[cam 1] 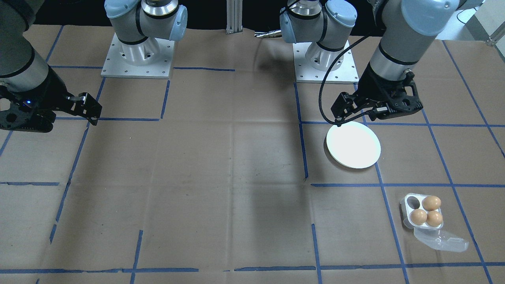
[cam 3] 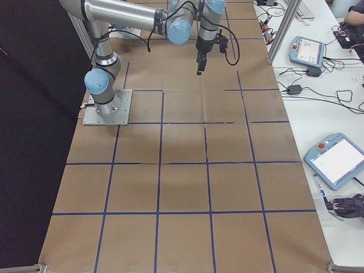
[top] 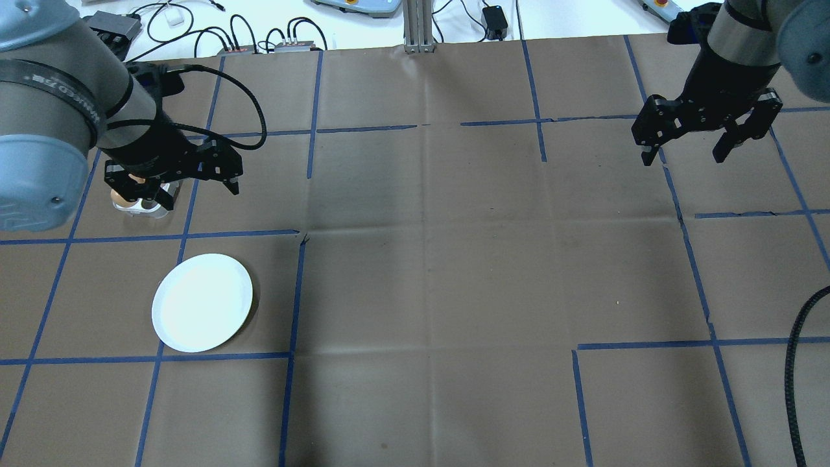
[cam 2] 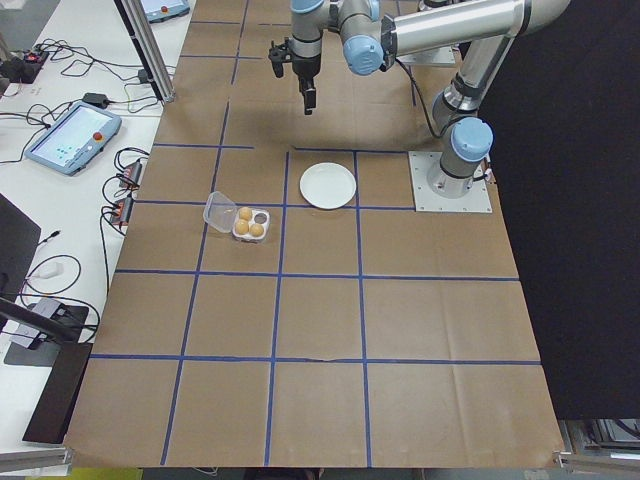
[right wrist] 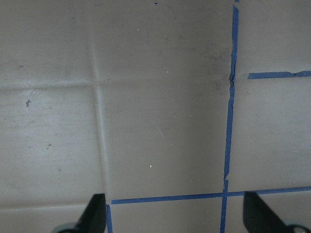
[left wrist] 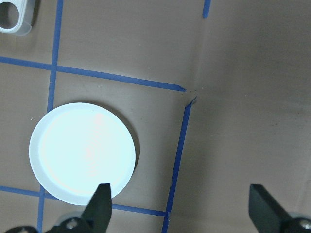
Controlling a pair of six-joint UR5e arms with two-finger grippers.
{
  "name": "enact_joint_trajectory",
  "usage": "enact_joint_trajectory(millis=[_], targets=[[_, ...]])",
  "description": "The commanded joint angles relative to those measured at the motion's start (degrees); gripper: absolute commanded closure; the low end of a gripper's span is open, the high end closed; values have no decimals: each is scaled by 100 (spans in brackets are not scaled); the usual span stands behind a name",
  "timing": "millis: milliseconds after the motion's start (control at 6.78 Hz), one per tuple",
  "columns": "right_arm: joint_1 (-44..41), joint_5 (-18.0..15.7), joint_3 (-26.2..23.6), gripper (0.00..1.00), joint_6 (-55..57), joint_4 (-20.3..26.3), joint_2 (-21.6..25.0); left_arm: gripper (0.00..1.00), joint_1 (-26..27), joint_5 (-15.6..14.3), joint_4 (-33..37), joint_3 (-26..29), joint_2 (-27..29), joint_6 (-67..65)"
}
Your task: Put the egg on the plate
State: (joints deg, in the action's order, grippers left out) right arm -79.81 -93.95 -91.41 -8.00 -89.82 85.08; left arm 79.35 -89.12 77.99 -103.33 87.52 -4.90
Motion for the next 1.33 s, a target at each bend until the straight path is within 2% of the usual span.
enact_joint_trajectory(millis=[0,148,295,443,738,885,1033,1180], targets=[[0,0,0,0,0,0,0,0,-1215,-9,111,-38,89,-3],[0,0,0,0,0,0,0,0,-1516,-522,50,-126,316,-55],[0,0,0,0,0,0,0,0,-1632,-1041,-38,39,744,-55],[0,0,0,0,0,0,0,1,-1668,-1124,-248,223,1140,14],[0,0,0,0,0,0,0,1,-1764,-1072,-713,706,1931,1710],[0,0,0,0,0,0,0,3,-1982,-872,-942,900,2205,2625],[0,0,0,0,0,0,0,6,-2063,-104,-944,963,2355,3669],[0,0,0,0,0,0,0,6,-2098,-18,-961,989,2496,4211]])
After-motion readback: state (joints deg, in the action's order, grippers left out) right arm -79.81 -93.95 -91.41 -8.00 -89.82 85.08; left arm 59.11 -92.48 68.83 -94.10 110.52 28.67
